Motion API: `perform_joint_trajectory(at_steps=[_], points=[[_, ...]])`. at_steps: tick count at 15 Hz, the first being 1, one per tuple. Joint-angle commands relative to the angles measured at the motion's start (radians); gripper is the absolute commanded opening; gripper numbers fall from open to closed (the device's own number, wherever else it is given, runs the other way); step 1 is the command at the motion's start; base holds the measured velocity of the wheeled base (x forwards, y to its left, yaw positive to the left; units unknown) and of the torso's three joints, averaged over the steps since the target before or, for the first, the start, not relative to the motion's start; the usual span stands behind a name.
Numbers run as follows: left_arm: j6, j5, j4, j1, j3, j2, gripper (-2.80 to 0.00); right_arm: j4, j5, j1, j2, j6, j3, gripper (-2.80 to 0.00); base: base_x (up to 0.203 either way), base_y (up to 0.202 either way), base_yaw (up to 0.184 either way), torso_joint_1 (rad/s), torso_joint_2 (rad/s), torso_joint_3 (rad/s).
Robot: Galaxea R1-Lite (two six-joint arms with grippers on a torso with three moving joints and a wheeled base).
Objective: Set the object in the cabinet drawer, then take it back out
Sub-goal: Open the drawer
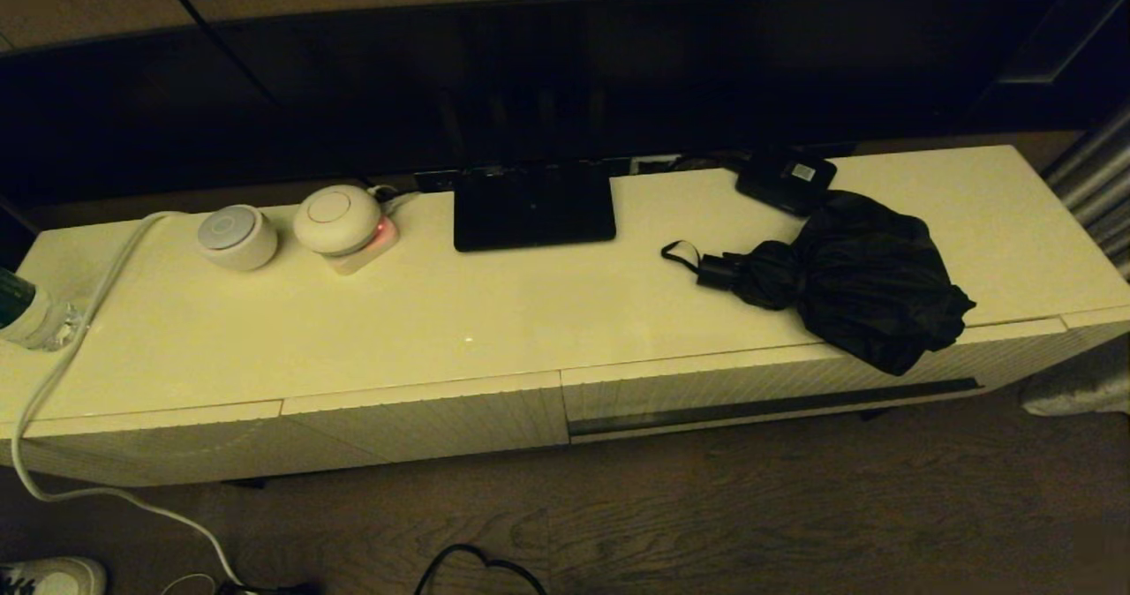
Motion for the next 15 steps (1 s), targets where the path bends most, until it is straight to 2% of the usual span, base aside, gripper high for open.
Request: perform_joint_trajectory(at_steps=[1, 8, 12, 15], points=[[0.0, 0.0, 0.0, 0.0, 0.003, 0.0, -2.8, 0.0, 0.0, 0.001, 0.0, 0.001, 0.002, -2.8, 0.0, 0.0, 0.0, 0.0, 0.0, 0.0], [0.0, 0.0, 0.0, 0.0, 0.003, 0.0, -2.8, 0.001, -0.004, 0.0, 0.0, -0.002, -0.006, -2.8, 0.0, 0.0, 0.0, 0.0, 0.0, 0.0], [0.0, 0.0, 0.0, 0.0, 0.003, 0.0, -2.8, 0.073, 0.003, 0.001, 0.035, -0.001, -0.199, -2.8, 0.0, 0.0, 0.0, 0.0, 0.0, 0.0], [0.0, 0.0, 0.0, 0.0, 0.003, 0.0, -2.8, 0.1, 0.0, 0.001, 0.155, 0.002, -0.338, -2.8, 0.0, 0.0, 0.0, 0.0, 0.0, 0.0]])
